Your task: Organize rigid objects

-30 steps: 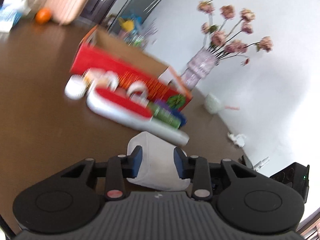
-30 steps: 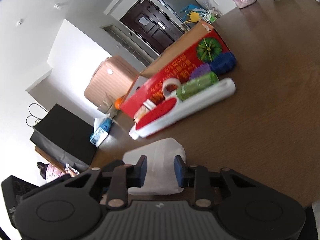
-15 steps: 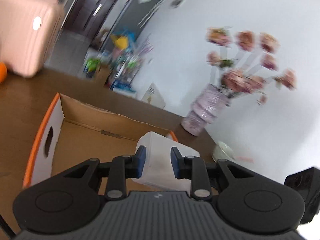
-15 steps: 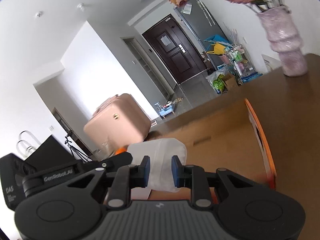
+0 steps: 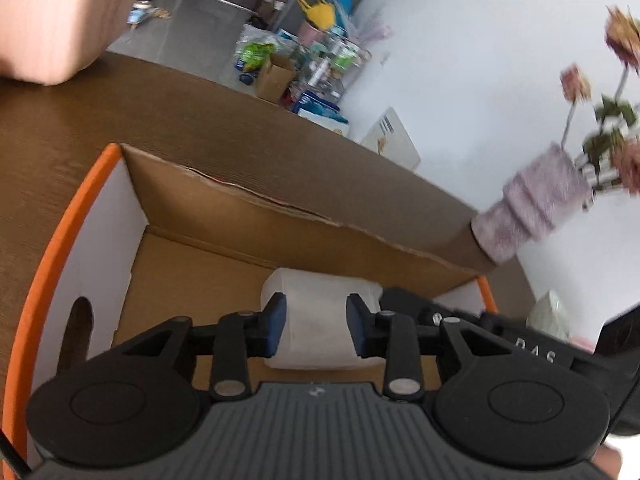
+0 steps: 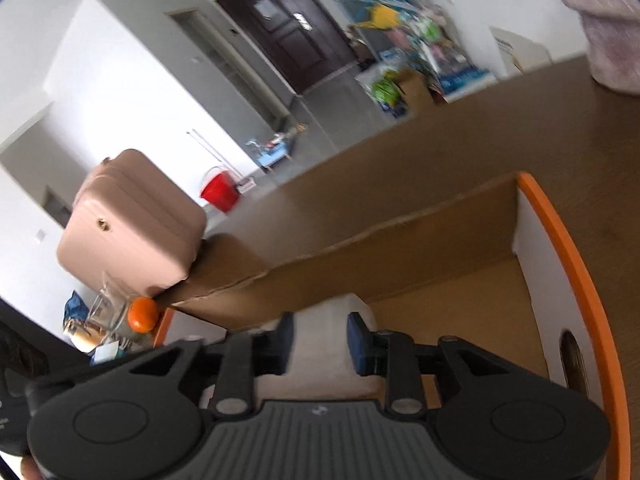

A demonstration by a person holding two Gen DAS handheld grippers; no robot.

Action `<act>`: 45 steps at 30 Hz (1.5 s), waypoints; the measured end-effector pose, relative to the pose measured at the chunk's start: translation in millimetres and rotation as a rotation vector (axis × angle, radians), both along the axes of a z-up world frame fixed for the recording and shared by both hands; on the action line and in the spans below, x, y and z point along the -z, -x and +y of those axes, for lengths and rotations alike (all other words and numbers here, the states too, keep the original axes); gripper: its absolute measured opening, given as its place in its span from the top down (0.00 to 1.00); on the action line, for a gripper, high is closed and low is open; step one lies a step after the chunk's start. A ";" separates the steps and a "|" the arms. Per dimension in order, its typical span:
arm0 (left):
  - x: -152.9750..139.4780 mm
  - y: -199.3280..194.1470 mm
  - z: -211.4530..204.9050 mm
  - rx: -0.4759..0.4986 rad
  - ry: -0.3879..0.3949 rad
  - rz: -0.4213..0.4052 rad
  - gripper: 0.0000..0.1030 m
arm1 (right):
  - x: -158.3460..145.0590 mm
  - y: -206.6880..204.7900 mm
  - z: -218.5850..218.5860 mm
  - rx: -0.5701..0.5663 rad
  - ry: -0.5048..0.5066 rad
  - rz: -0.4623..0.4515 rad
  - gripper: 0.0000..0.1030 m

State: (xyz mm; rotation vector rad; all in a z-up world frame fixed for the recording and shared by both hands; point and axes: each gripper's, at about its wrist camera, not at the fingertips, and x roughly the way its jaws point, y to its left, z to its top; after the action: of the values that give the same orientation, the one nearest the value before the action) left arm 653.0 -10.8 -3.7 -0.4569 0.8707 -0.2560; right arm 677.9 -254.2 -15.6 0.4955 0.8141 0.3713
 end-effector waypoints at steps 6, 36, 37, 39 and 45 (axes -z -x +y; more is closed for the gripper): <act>-28.3 26.6 -5.9 -0.010 -0.114 -0.089 0.52 | -21.1 11.4 -2.6 0.004 0.069 -0.077 0.46; -129.6 348.6 40.1 -0.091 -0.569 -0.625 0.00 | -115.1 351.3 -50.6 0.078 0.498 -0.492 0.00; -123.7 357.1 41.8 -0.100 -0.571 -0.630 0.00 | -110.8 361.0 -49.6 0.081 0.496 -0.494 0.00; -111.4 373.3 49.6 -0.122 -0.538 -0.632 0.00 | -102.4 377.9 -47.8 0.103 0.490 -0.506 0.00; -68.8 428.8 66.5 -0.218 -0.435 -0.606 0.00 | -70.0 444.6 -37.2 0.161 0.477 -0.590 0.00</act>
State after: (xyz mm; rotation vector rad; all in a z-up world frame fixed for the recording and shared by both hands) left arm 224.2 55.7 65.1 -0.0504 0.2616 0.0063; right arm 233.3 -291.4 54.4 -0.0077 0.2659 0.1480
